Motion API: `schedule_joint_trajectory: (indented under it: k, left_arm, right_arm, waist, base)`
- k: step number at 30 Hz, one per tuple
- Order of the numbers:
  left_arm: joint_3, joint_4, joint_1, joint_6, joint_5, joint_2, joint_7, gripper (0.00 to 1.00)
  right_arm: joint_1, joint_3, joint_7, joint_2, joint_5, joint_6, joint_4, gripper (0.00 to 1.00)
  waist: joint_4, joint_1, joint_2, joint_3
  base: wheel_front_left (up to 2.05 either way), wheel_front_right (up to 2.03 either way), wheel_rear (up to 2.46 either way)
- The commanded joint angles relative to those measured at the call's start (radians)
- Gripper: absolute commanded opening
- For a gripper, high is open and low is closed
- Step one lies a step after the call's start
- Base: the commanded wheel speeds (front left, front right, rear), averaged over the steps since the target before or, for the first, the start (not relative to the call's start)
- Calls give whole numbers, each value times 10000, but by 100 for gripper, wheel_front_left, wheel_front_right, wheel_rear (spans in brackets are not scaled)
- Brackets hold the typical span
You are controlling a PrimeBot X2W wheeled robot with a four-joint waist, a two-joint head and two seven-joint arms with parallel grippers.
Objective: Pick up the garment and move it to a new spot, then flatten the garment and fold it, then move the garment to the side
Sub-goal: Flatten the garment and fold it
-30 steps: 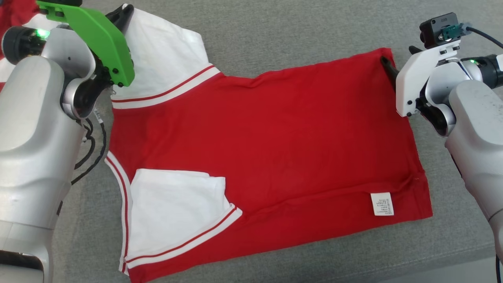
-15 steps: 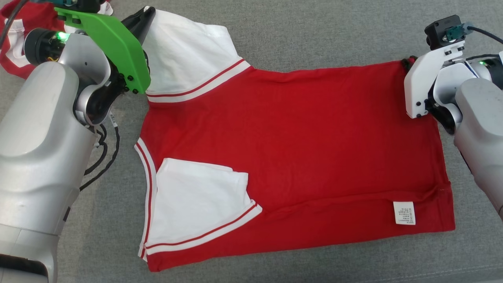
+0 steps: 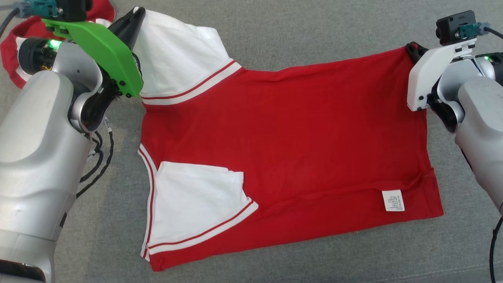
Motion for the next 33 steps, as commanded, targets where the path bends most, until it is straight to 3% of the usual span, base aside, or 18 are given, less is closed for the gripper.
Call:
schedule_joint_trajectory:
  k: [1,10,18,25,33]
  left_arm:
    - [15,-13,278,-10,-39,107,-106,0]
    - [-142,-1236,2304,119,-235,585,-622,0]
    - [113,-4060,5552,1178,-605,1122,-1297,0]
    - [311,-6354,8466,2377,-1208,1114,-1820,0]
    - [233,-6591,9692,2757,-1468,796,-2230,0]
  right_arm:
    - [189,46,-206,-11,182,-18,-107,0]
    - [1993,489,-1519,-418,808,-18,-1153,0]
    - [3883,72,-2424,-832,1343,-18,-2205,0]
    - [5558,-739,-2598,-1162,1323,-17,-3140,0]
    - [6986,-2003,-2258,-1075,865,-18,-4027,0]
  waist:
    - [-51,0,0,-331]
    - [-103,0,0,-1128]
    - [11,0,0,-1597]
    - [308,0,0,-1866]
    - [479,0,0,-1981]
  base:
    - [0,0,0]
    - [0,0,0]
    - [0,0,0]
    - [0,0,0]
    - [0,0,0]
